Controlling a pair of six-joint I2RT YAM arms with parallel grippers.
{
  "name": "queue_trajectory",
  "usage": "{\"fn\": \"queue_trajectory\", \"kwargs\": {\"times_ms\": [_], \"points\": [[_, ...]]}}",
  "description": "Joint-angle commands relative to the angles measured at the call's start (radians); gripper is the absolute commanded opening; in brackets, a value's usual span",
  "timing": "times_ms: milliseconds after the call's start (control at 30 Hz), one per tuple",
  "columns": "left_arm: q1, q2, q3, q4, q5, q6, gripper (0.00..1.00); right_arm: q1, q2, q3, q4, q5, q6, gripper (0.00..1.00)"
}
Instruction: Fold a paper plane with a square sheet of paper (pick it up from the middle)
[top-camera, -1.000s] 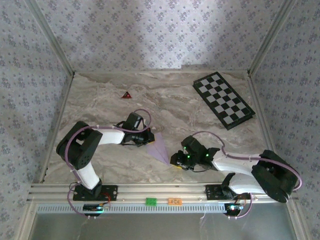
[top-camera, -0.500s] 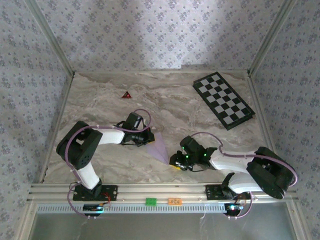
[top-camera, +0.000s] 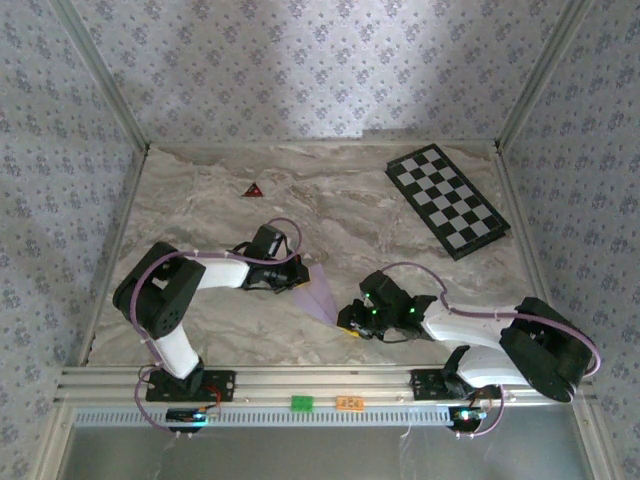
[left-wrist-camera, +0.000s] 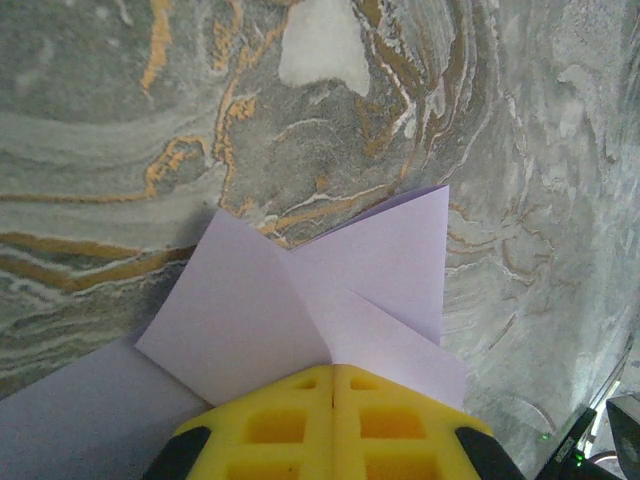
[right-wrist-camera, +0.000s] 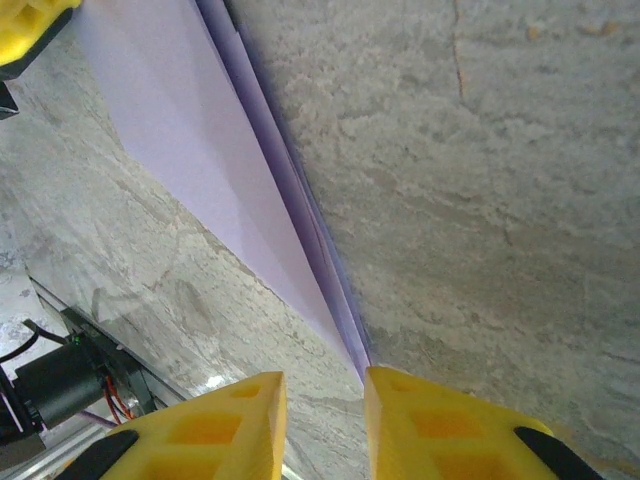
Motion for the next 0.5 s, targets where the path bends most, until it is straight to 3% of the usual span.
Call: {"fn": "queue_trajectory", "kwargs": {"times_ms": [0, 467], "points": [[0.007, 0.031, -0.001, -0.044, -0.027, -0.006, 0.0, -0.003, 0.01, -0.005, 0.001, 0.0, -0.007, 0.29], [0.007, 0.026, -0.003, -0.033, -0.023, -0.018, 0.0, -0.002, 0.025, -0.002, 0.013, -0.012, -0.014, 0.31]]}}
